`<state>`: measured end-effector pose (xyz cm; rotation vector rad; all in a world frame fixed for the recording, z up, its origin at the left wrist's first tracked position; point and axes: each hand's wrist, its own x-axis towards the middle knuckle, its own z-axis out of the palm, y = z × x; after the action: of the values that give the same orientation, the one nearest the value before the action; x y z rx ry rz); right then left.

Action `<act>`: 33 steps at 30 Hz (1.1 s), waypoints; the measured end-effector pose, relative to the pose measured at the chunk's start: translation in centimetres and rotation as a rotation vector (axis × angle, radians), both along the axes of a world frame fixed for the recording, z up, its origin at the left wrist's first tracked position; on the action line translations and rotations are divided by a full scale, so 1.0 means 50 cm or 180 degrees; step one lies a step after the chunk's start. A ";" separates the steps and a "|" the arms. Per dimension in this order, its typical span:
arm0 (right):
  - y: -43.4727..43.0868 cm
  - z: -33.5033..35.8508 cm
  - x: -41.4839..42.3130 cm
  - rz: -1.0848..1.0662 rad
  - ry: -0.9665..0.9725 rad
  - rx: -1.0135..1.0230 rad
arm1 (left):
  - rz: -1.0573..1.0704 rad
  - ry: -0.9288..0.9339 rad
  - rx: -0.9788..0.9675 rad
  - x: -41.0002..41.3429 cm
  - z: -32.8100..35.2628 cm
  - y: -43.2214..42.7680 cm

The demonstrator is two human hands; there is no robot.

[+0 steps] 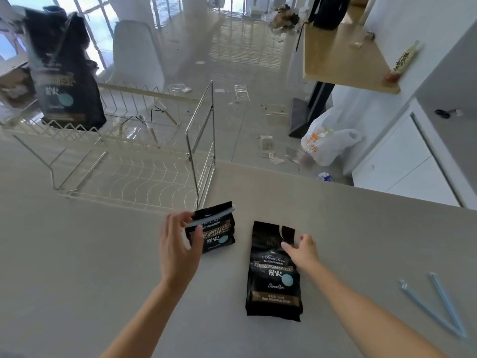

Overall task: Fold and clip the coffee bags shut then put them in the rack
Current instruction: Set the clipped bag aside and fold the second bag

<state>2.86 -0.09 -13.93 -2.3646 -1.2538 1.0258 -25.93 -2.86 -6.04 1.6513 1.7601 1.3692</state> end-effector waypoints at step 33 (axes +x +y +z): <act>-0.193 0.160 0.256 0.0635 0.1179 0.1097 | -0.1367 -0.1571 -0.2232 0.443 0.001 -0.077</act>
<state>15.67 -9.76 -5.93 -1.7286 -1.4045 1.1344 -3.78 -6.72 -5.96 1.0890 1.2775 0.7426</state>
